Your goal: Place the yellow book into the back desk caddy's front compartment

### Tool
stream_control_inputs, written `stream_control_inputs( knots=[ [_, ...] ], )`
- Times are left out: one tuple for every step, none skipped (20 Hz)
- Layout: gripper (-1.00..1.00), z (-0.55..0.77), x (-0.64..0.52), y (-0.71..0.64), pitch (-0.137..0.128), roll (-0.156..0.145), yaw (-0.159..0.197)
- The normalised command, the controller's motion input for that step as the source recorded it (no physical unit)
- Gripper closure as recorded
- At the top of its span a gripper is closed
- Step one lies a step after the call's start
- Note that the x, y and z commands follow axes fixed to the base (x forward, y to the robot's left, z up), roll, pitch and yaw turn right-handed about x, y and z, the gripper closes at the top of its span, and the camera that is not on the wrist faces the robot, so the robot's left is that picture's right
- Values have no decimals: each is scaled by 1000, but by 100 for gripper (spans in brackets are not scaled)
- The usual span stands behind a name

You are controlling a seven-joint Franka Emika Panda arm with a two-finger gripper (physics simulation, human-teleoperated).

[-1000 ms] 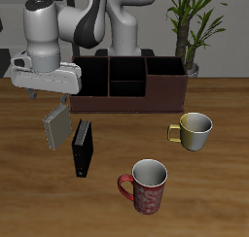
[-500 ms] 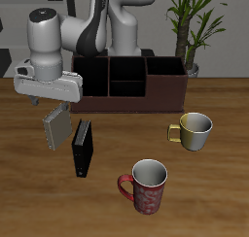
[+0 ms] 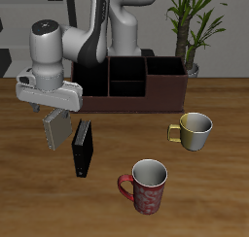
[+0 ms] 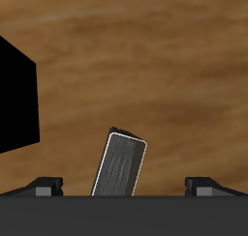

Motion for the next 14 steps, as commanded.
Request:
stream_control_inputs(
  knots=[
    [-100, -371, 153, 91, 58, 29, 6],
    [-100, -133, 30, -50, 27, -15, -36],
    [-100, -353, 118, 230, 45, 76, 27],
    [-100, -230, 88, 126, 42, 11, 23],
    [-100, -108, 10, -15, 19, 4, -36],
    [-100, -350, 140, 112, 32, 17, 51],
    [-100, -182, 52, -5, 21, -15, 3],
    [-100, 0, 0, 0, 0, 0, 0],
    [-100, 0, 0, 0, 0, 0, 0],
    [-100, 0, 0, 0, 0, 0, 0],
    [100, -538, 172, -143, 136, -60, -146],
    [100, -5, 21, 50, -4, 18, -1],
    [100, -2, -9, -2, -9, 9, 24],
    [100, 50, 25, 14, -6, -9, 13]
  ],
)
